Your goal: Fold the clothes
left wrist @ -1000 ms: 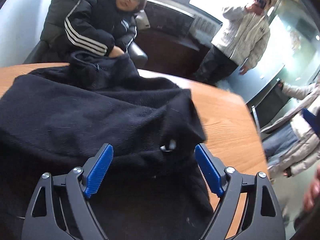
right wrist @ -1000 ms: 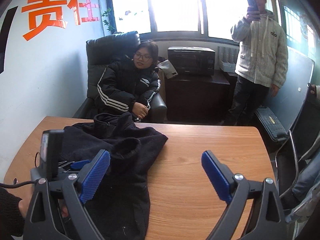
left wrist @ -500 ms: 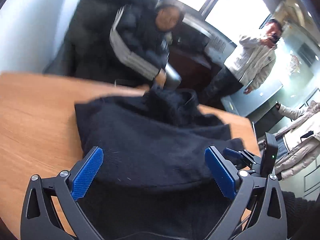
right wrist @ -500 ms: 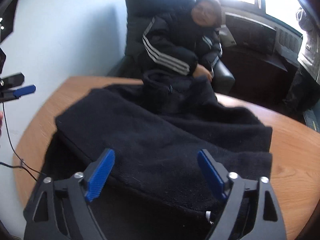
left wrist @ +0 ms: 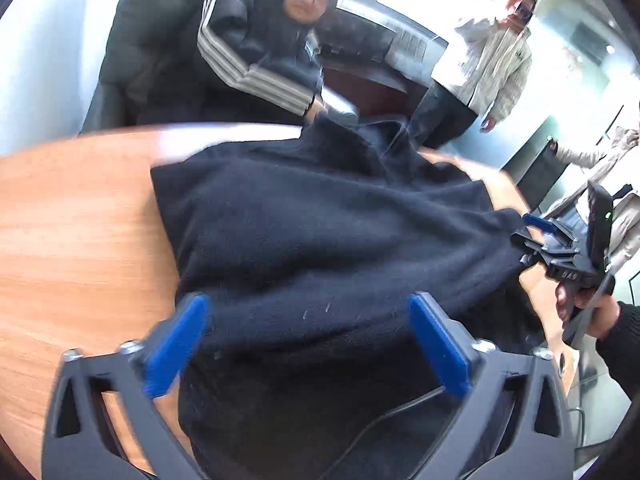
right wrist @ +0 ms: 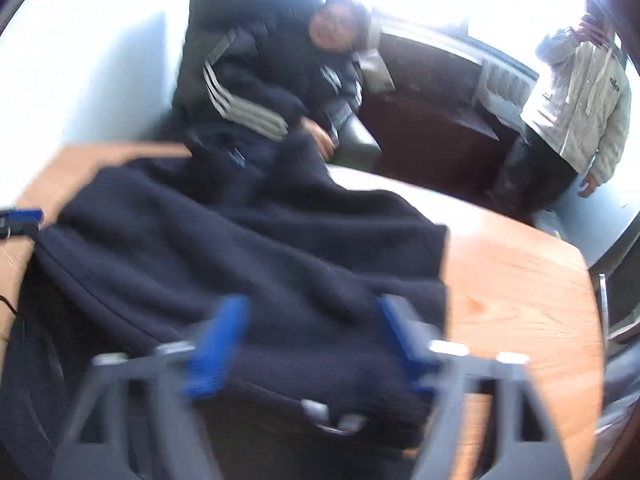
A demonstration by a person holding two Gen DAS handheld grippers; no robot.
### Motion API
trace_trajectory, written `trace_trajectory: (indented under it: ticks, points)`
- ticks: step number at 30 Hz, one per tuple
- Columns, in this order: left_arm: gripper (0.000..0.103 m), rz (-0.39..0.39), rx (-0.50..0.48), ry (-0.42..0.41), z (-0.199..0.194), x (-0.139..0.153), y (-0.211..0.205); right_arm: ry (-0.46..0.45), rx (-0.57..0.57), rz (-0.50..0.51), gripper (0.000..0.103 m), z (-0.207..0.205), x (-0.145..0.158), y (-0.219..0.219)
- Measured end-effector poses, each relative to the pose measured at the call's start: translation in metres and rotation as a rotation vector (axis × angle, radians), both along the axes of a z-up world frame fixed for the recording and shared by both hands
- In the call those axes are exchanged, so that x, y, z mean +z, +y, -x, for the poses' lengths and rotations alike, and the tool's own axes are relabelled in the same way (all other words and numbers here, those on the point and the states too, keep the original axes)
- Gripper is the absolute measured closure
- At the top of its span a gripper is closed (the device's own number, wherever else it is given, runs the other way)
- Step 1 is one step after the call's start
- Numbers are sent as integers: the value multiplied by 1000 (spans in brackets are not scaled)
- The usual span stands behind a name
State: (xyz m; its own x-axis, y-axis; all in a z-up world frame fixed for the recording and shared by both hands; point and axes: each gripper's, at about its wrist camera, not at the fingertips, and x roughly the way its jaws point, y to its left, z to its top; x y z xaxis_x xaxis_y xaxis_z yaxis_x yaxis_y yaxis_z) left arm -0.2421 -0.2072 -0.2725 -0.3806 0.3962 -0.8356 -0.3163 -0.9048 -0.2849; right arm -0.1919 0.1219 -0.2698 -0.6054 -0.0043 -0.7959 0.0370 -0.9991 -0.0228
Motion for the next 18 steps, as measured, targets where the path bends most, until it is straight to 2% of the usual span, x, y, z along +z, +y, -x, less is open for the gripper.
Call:
trace_trajectory:
  ticks: [1,2,3,4,6,7,8,10,13,15,18]
  points:
    - [5,22,0,-29,0,-10,-1,-38,-24,6,8,1,-11,0]
    - [10,40,7,-39,-5,-14,-6,-79,-55,7,19,-1,-22,4]
    - [10,57,14,-49,-9,-18,-11,-122,-91,3,31,-6,-32,12]
    - [11,73,21,-57,-14,-21,-16,-138,-116,0,55,-14,-38,22]
    - [10,37,40,2,-32,1,-26,-89,-151,-21,51,-40,-22,34]
    - [8,42,46,24,-50,11,-28,-49,-171,-27,40,-58,-7,39]
    - [1,47,51,45,-69,22,-30,-13,-184,-11,26,-76,8,44]
    - [0,56,61,88,-107,42,-34,45,-184,29,13,-112,37,45]
    - [0,71,77,151,-163,73,-41,68,-122,57,12,-160,64,32]
    - [0,64,82,110,-204,70,-39,49,-98,84,12,-192,67,25]
    - [0,80,69,74,-265,57,-30,-12,-52,142,12,-244,56,22]
